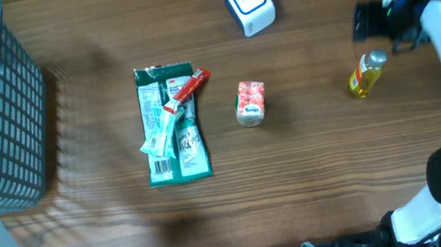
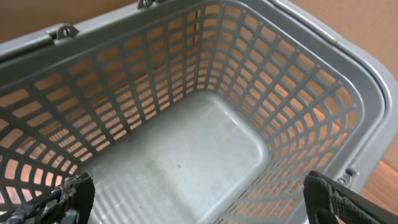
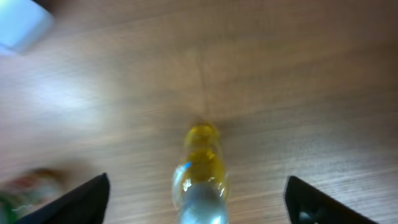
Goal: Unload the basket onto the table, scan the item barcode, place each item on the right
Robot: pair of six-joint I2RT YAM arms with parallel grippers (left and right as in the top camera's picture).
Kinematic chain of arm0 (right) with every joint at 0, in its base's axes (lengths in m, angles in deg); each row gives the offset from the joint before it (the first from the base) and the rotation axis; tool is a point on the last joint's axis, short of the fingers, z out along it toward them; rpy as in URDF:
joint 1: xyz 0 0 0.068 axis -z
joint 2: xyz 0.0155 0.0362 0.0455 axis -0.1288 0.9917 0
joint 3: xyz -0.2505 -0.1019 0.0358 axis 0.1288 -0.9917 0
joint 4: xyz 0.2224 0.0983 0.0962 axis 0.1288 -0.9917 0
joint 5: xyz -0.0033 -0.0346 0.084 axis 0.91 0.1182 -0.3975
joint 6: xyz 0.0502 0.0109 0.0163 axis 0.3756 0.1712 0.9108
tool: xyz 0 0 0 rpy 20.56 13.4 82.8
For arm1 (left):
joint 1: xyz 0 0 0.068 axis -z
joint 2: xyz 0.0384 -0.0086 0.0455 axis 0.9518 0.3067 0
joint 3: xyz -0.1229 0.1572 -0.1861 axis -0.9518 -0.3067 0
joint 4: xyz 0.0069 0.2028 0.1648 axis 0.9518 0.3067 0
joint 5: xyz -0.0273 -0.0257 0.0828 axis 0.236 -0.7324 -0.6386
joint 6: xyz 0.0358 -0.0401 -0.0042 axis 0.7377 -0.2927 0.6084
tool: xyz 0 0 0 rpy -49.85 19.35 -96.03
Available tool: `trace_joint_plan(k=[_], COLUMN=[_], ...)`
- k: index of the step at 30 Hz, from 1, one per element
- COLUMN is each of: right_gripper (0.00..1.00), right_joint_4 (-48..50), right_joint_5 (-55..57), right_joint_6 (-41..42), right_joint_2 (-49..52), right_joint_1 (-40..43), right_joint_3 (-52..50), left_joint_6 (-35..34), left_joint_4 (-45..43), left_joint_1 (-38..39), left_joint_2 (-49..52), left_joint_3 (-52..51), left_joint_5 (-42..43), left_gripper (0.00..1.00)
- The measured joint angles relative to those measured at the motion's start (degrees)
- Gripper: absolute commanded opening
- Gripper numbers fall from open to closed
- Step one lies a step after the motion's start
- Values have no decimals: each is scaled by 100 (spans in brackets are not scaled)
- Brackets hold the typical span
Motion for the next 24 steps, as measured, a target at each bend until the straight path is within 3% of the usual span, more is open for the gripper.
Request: trace_joint_plan(k=[3,4,6,8,13,18,24], right_gripper=[80,72,63,61,58,55,40], right_joint_4=[-278,-472,-638,-704,-584,168,1058], right_joint_5=[-636,-1128,-1569,-1797,-2114,-2194,-2201], right_joint_6=[87,98,136,162,245,588,1016], right_joint_2=[-57,-103,-98,-90,-76,-61,-55], right_joint_1=[-81,-232,-457,-704,-1473,-2059,-2444], right_joint_3=[896,1008,984,848,-33,-1163,-2081], left_joint_6=[0,0,0,0,0,0,0], left_joint_4=[-7,-7,-4,-2,-4,-4,-9], left_joint_1=[0,0,0,0,0,0,0], left_joint_2=[0,0,0,0,0,0,0], left_joint_3=[0,0,0,0,0,0,0], left_joint_5=[2,2,2,2,2,2,2], left_gripper=[100,100,100,100,100,100,100])
